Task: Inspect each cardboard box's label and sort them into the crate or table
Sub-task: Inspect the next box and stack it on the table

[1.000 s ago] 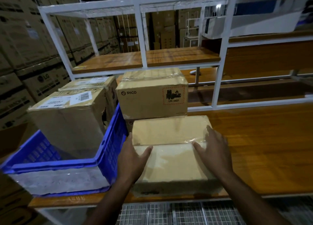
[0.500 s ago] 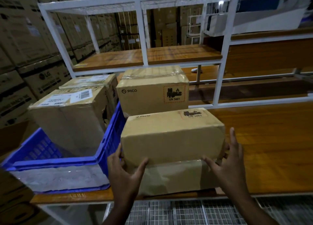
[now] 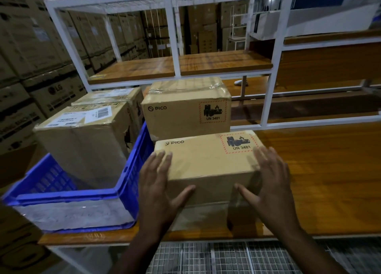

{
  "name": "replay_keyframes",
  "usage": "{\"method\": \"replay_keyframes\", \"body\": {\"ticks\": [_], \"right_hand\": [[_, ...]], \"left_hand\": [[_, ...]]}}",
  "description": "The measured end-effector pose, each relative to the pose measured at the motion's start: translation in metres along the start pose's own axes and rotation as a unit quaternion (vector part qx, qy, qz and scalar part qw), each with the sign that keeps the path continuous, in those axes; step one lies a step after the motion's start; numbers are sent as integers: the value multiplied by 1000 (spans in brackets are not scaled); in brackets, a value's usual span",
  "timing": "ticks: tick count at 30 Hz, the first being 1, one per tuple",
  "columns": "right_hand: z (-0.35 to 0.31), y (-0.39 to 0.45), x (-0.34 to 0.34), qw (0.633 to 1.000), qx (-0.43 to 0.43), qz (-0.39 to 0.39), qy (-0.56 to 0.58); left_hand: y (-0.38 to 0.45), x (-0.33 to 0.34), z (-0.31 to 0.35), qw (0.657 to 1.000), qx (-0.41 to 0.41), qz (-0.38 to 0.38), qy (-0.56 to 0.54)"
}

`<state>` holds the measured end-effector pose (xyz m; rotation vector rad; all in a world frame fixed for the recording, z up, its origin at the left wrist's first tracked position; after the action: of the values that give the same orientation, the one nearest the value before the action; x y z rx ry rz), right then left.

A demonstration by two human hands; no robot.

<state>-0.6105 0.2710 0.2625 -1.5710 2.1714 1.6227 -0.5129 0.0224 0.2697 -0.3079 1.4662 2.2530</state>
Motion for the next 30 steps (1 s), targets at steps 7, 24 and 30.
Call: {"method": "replay_keyframes", "body": {"ticks": [7, 24, 30], "right_hand": [[-17, 6, 15, 990, -78, -81, -84], [-62, 26, 31, 955, -160, -219, -120], [-62, 30, 40, 959, -143, -221, -104]], "left_hand": [[5, 17, 6, 995, 49, -76, 44], [17, 46, 37, 963, 113, -221, 110], [22, 47, 40, 967, 113, -201, 111]]}}
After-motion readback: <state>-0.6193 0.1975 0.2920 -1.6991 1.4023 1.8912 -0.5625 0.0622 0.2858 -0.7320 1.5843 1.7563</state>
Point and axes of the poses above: each hand's wrist, its own y-axis towards the middle knuckle, its own x-axis out of the palm, z = x × y, the point moved 7 cm from there along y, towards the middle knuckle, and after that the axes turned 14 degrees about z, right-handed, at the moved point
